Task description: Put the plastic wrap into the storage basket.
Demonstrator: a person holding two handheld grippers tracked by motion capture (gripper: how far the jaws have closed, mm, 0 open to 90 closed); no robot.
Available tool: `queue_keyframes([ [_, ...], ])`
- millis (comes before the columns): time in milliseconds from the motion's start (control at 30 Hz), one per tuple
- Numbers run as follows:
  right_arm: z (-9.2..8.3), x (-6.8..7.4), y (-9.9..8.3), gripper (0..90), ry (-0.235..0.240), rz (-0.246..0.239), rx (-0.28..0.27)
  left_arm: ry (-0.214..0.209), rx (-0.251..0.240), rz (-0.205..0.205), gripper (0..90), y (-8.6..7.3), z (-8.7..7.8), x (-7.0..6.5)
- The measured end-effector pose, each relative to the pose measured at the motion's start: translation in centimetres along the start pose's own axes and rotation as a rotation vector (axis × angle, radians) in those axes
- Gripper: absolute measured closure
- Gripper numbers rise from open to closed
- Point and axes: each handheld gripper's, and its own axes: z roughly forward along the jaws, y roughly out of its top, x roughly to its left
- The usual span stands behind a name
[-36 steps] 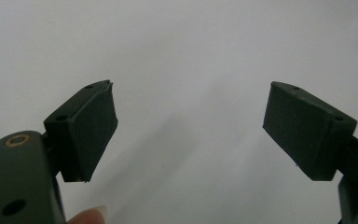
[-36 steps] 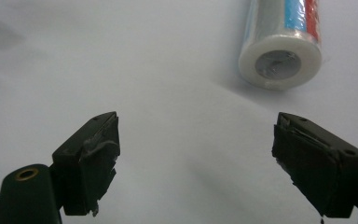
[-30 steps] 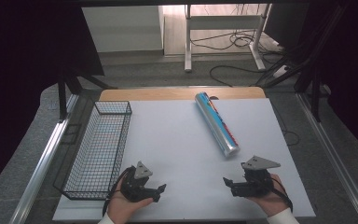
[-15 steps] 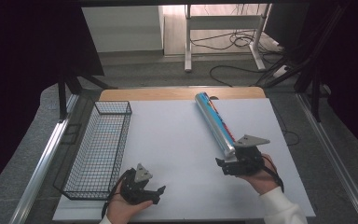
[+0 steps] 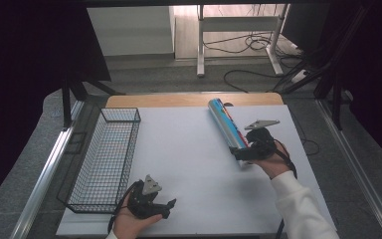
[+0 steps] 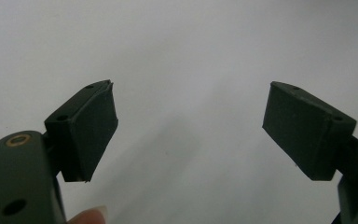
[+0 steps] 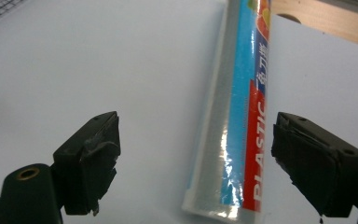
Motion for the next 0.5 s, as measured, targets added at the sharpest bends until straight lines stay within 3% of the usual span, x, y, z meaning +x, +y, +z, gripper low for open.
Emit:
queue_keyframes([
  [200, 1.5, -1.9, 0.8, 15.1, -0.008, 0.042, 0.046, -0.003, 0.002, -0.002, 17.4, 0.0, 0.0, 0.0],
  [367, 2.7, -3.1, 1.3, 15.2, 0.013, 0.069, 0.081, -0.003, 0.005, -0.003, 17.4, -0.1, 0.1, 0.0],
  [500, 4.9, -4.3, 1.8, 16.0, -0.006, 0.097, 0.113, -0.005, 0.005, -0.002, 17.4, -0.1, 0.0, 0.0],
])
